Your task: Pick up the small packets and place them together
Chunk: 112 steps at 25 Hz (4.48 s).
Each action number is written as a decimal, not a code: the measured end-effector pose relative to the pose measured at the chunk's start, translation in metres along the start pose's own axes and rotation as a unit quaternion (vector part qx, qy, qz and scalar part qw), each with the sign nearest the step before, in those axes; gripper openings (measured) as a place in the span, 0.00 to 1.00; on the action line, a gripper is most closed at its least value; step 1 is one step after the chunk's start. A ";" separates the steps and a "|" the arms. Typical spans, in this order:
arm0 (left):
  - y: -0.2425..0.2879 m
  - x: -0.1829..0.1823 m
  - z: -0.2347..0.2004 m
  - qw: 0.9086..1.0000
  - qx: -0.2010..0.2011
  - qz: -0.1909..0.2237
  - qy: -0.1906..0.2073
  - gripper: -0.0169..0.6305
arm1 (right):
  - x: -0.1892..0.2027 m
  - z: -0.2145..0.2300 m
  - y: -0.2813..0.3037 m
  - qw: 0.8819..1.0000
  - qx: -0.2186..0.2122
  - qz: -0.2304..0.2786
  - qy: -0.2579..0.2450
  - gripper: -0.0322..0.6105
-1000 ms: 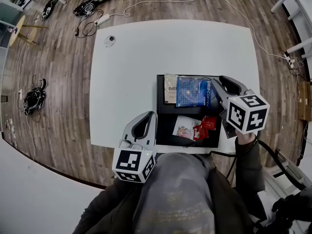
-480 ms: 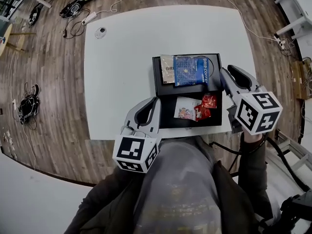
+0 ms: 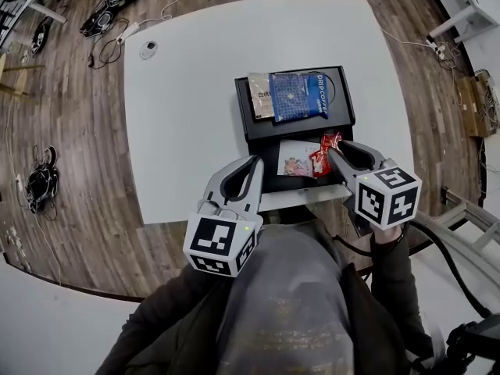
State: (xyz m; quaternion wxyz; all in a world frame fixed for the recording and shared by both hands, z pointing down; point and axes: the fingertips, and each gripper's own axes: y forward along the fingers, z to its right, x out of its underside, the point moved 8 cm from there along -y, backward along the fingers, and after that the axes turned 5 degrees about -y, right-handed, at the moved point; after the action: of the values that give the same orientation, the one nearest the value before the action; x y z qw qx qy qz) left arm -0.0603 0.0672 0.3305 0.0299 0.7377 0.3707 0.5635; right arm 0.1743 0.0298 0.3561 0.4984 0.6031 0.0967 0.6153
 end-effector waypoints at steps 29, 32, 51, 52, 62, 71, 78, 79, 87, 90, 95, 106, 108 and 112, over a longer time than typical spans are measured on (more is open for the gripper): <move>0.021 -0.011 -0.053 0.999 0.018 -0.015 -0.041 0.04 | 0.008 -0.009 0.084 0.955 0.146 -0.232 -0.114 0.23; 0.018 -0.013 -0.059 0.999 0.015 -0.014 -0.043 0.04 | 0.006 -0.015 0.085 0.962 0.126 -0.222 -0.098 0.23; 0.005 -0.007 -0.052 0.999 0.003 -0.011 -0.035 0.04 | 0.005 -0.027 0.067 0.973 0.091 -0.177 -0.117 0.08; 0.004 -0.006 -0.050 0.999 0.003 -0.011 -0.033 0.04 | 0.002 -0.031 0.064 0.974 0.088 -0.169 -0.127 0.08; -0.009 -0.002 -0.021 1.000 0.003 0.008 -0.014 0.04 | -0.019 -0.069 0.016 0.983 0.023 -0.093 -0.159 0.07; -0.010 -0.022 -0.024 0.999 -0.020 0.039 -0.011 0.04 | -0.085 -0.038 0.002 0.984 0.065 -0.022 -0.167 0.08; -0.010 -0.026 -0.052 0.996 -0.070 0.044 -0.034 0.04 | -0.115 -0.002 0.043 0.979 0.091 -0.055 -0.171 0.08; -0.009 -0.026 -0.054 0.996 -0.074 0.042 -0.037 0.04 | -0.116 -0.001 0.049 0.979 0.090 -0.060 -0.170 0.08; -0.003 -0.023 -0.064 0.995 -0.085 0.027 -0.051 0.04 | -0.115 -0.003 0.074 0.980 0.040 -0.078 -0.178 0.26; -0.003 -0.022 -0.065 0.995 -0.083 0.025 -0.053 0.04 | -0.119 -0.008 0.071 0.980 0.036 -0.057 -0.185 0.30; -0.002 -0.026 -0.064 0.996 -0.071 0.023 -0.047 0.04 | -0.128 -0.010 0.055 0.982 0.050 -0.029 -0.178 0.30; -0.004 -0.018 -0.036 0.999 -0.028 0.020 -0.021 0.04 | -0.097 -0.011 0.002 0.989 0.055 0.010 -0.136 0.30; -0.004 -0.014 -0.028 1.000 -0.019 0.016 -0.016 0.04 | -0.080 -0.012 -0.002 0.992 0.035 -0.002 -0.122 0.30; -0.005 -0.007 -0.015 1.000 -0.009 0.008 -0.009 0.04 | -0.042 -0.016 0.002 0.994 -0.011 -0.049 -0.095 0.30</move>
State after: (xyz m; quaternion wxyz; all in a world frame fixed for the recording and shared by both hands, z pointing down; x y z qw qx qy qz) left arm -0.0763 0.0614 0.3279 0.0355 0.7453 0.3597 0.5602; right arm 0.1503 0.0055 0.3263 0.5417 0.6478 0.0715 0.5309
